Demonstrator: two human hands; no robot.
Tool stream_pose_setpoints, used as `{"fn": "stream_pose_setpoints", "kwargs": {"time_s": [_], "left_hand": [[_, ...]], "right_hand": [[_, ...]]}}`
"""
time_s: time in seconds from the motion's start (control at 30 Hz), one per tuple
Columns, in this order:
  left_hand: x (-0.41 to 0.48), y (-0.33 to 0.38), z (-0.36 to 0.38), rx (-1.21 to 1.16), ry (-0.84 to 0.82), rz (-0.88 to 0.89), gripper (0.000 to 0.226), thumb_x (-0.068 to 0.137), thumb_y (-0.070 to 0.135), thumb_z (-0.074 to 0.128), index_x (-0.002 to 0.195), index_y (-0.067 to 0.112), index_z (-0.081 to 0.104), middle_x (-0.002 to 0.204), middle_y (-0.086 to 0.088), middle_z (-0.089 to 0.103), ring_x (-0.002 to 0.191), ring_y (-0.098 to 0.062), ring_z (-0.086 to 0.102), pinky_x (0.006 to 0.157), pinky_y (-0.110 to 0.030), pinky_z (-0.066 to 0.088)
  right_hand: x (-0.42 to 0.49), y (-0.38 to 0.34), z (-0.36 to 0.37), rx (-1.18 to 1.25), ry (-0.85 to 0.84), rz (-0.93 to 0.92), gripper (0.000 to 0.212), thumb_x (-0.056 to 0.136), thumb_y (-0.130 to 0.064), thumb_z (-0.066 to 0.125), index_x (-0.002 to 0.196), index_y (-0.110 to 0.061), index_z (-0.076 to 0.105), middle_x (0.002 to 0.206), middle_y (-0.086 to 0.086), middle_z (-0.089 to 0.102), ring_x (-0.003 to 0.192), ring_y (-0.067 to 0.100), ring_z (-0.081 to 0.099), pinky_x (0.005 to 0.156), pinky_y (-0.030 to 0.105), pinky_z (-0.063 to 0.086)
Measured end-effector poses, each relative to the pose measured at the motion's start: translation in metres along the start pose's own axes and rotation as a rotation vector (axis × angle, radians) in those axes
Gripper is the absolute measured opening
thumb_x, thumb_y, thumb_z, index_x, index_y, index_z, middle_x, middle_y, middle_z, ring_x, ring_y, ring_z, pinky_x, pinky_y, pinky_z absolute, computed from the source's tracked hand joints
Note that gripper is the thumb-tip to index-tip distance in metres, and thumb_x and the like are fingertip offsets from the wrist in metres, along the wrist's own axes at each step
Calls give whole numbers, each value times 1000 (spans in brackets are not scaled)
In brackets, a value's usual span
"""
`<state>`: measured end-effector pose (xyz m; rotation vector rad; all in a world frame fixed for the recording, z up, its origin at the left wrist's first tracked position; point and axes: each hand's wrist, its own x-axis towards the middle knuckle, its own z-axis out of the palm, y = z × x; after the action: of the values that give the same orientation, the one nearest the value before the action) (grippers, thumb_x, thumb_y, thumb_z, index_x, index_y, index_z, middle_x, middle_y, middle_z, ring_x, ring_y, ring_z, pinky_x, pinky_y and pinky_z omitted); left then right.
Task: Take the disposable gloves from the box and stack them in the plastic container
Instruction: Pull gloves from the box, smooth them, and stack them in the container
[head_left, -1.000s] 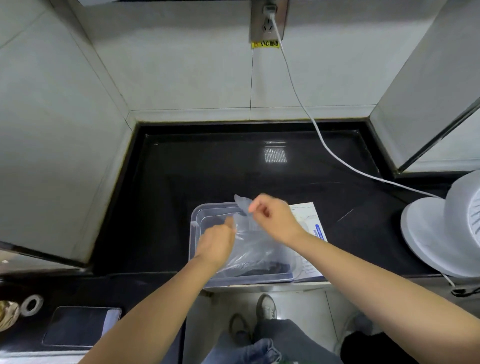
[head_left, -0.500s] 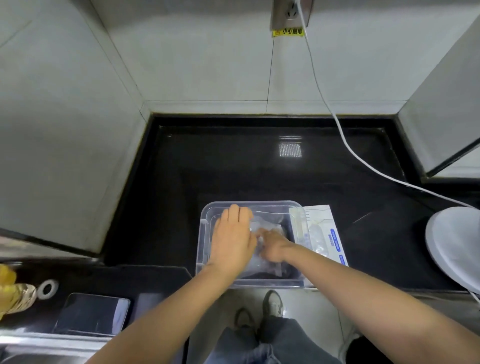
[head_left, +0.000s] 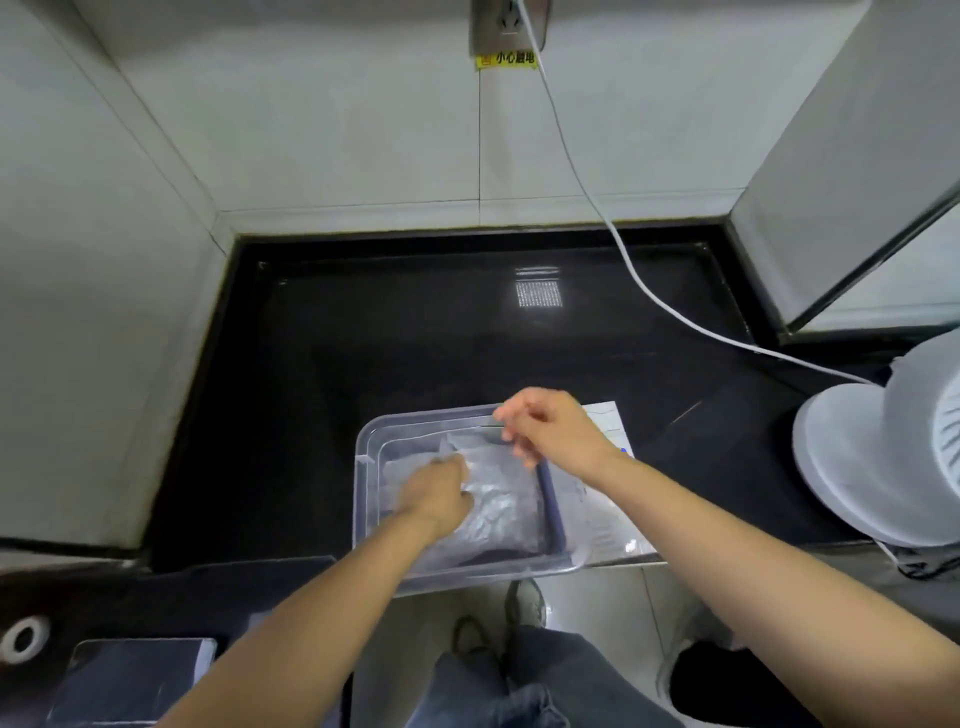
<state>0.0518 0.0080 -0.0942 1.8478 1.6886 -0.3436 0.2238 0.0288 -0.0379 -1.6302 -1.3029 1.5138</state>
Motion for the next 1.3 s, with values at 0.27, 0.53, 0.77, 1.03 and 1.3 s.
{"fn": "stream_pose_setpoints", "kwargs": {"time_s": [0.27,0.53,0.77,1.03,1.3], "left_hand": [[-19,60,-20,-177,175,172,32,94,38,53,69,17,57,78,-5,65,85,-28,63,65,-31,39],[-25,81,-13,-281,73,137,28,88,55,60,86,26,59,78,7,63,64,-11,58,63,-24,45],[-25,85,-17,-261,50,145,34,88,48,63,71,19,57,68,-2,66,66,-19,63,61,-30,45],[-17,108,-40,-605,146,152,35,88,53,61,95,19,55,89,0,68,76,-21,65,72,-38,54],[-9,116,-55,-1032,21,56,43,88,51,63,109,13,62,99,-2,74,83,-16,71,49,-22,42]], "right_hand": [[-17,59,-66,-849,50,262,24,88,-17,53,106,-21,68,111,3,67,97,27,67,77,31,51],[-27,79,-44,-978,239,163,18,81,-11,51,68,-12,63,77,3,62,68,25,60,57,28,45],[-30,76,-71,-705,261,146,33,83,-17,60,53,-13,46,63,1,51,57,20,50,55,31,41],[-31,48,-108,-529,417,-90,27,89,-16,61,66,-4,57,85,8,54,81,20,54,71,33,40],[-30,1,-96,-433,296,-285,13,87,-13,67,76,-8,61,87,6,58,71,13,53,67,25,41]]}}
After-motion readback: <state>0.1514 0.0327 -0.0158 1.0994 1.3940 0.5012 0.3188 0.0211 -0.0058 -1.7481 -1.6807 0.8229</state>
